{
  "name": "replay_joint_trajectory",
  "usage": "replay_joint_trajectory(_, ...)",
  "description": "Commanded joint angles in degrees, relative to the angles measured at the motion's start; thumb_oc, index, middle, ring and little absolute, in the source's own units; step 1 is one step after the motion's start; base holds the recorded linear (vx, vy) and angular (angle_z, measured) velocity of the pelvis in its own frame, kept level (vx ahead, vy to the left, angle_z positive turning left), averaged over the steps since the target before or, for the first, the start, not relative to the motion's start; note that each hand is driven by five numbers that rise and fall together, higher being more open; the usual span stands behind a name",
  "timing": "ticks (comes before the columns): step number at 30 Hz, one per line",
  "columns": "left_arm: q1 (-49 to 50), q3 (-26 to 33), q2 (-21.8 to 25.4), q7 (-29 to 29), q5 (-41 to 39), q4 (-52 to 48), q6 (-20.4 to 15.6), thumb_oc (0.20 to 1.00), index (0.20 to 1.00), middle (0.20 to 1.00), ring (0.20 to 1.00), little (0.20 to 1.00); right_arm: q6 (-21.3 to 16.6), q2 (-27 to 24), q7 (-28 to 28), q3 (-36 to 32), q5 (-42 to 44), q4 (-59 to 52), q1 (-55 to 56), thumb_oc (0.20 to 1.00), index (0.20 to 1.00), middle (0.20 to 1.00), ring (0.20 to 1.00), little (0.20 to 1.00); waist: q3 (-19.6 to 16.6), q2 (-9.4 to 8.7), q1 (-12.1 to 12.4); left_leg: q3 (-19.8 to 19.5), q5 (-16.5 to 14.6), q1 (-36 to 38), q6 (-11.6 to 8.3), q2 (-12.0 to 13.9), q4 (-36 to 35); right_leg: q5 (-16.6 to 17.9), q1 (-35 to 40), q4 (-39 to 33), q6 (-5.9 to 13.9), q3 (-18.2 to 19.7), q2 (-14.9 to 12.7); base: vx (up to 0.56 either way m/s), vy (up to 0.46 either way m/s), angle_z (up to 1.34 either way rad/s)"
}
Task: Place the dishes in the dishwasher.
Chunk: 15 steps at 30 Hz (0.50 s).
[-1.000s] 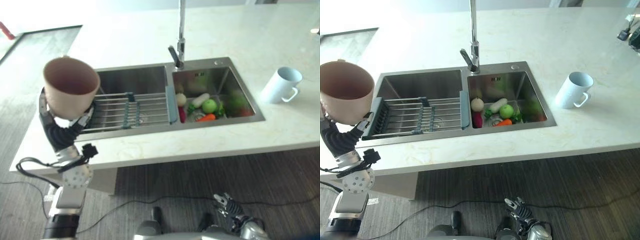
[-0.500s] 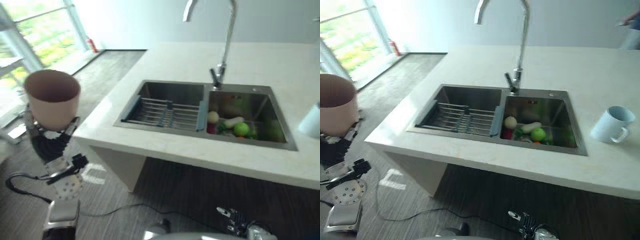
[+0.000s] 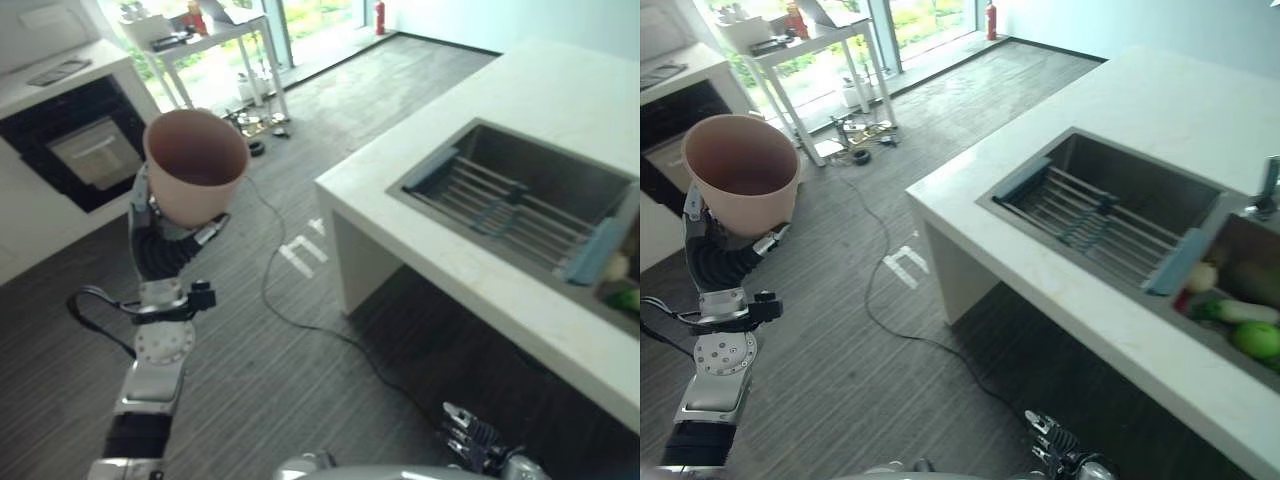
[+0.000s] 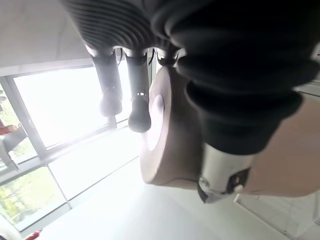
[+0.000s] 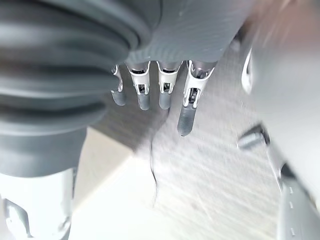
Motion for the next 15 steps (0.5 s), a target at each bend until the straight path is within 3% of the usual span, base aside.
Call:
replay_joint_trajectory(1, -0.9, 2.2, 2.6, -2.6, -4.1, -4.9, -2.9, 0.2, 0.2, 0.2, 0.2, 0.2, -2.1, 2.1, 1.9, 0.4, 1.0, 2.4, -2.6, 1.0, 1.0, 1.0, 1.0, 1.0, -1.3, 0.67, 2.2, -5.9, -5.7, 3.6, -3.79, 2.6, 0.1, 7.6, -2.8, -10.3, 2.16, 0.1, 7.2, -0.15, 0.328, 0.79)
replay_joint_trajectory(4, -1.9, 1.3, 2.8, -2.1, -3.9, -5.5, -2.0, 0.2, 0.2, 0.2, 0.2, 0.2, -1.6, 2.2, 1.2, 0.2, -2.5, 2.6, -2.8, 1.0, 1.0, 1.0, 1.0, 1.0, -1.4, 0.83, 2.7, -7.7, -6.3, 2.9, -1.79, 1.4, -0.1, 7.8, -3.5, -5.4, 2.58, 1.0, 5.1, -0.1, 0.263, 0.68)
replay_joint_trajectory(6, -3.6, -0.9, 2.9, -0.5, -1.7, -5.2, -1.6, 0.2, 0.2, 0.2, 0.2, 0.2, -1.2, 2.2, 0.4, 0.5, -3.1, 3.0, -3.0, 1.0, 1.0, 1.0, 1.0, 1.0, -1.2, 0.42, 2.0, -10.6, -6.7, 2.4, -0.46, 0.4, -0.1, 7.8, -4.8, -3.2, 3.12, 6.1, 5.0, -0.04, 0.125, 0.69)
replay_joint_trajectory(7, -4.7, -2.5, 3.0, -0.1, -1.1, -4.3, -2.2, 0.2, 0.2, 0.2, 0.2, 0.2, -1.1, 2.3, 0.2, 0.5, -2.1, 3.3, -2.9, 1.0, 1.0, 1.0, 1.0, 1.0, -1.1, 0.01, 0.9, -13.7, -6.9, 2.0, 0.01, -0.2, -0.1, 7.0, -6.0, -3.8, 3.14, 11.5, 7.2, 0.04, -0.039, 1.18)
replay_joint_trajectory(9, -8.3, -7.2, 2.9, 0.2, 0.2, -2.4, -3.1, 0.2, 0.2, 0.2, 0.2, 0.2, -1.8, 2.3, -0.7, 1.2, 1.1, 3.8, -2.4, 1.0, 1.0, 1.0, 1.0, 1.0, -1.0, -1.32, -2.9, -23.3, -5.3, -0.4, 1.23, -1.7, -0.1, 4.4, -7.7, -6.2, 1.68, 27.8, 15.3, 0.02, -0.109, 1.8)
replay_joint_trajectory(10, -9.7, -8.4, 2.3, 0.9, 1.0, -2.2, -1.9, 0.2, 0.2, 0.2, 0.2, 0.2, -1.4, 2.2, -0.7, 1.8, 1.3, 3.5, -2.1, 1.0, 1.0, 1.0, 1.0, 1.0, -1.3, -1.94, -3.7, -25.4, -4.8, -0.8, 1.3, -2.1, -0.1, 3.3, -6.5, -7.3, 1.1, 31.4, 17.0, 0.02, -0.095, 2.71)
replay_joint_trajectory(12, -10.4, -8.4, 1.6, 1.6, 1.7, -2.1, -0.2, 0.2, 0.2, 0.2, 0.2, 0.2, -1.0, 2.1, -0.6, 2.5, 0.6, 4.1, -2.2, 1.0, 1.0, 1.0, 1.0, 1.0, -2.1, -2.41, -3.1, -24.8, -4.1, -1.4, 0.58, -1.6, -0.1, 2.4, -4.3, -9.9, 0.55, 30.6, 17.2, 0.06, -0.084, 2.74)
replay_joint_trajectory(15, -8.5, -5.9, 1.1, 0.9, 1.9, -4.0, 2.2, 0.2, 0.2, 0.2, 0.2, 0.2, -0.1, 2.0, 0.1, 3.3, -2.8, 5.8, -2.7, 1.0, 1.0, 1.0, 1.0, 1.0, -2.9, -2.73, -1.1, -22.6, -3.8, -1.1, -1.05, -0.2, -0.1, 2.1, -0.9, -14.1, 0.21, 26.7, 16.5, 0.08, -0.159, 0.56)
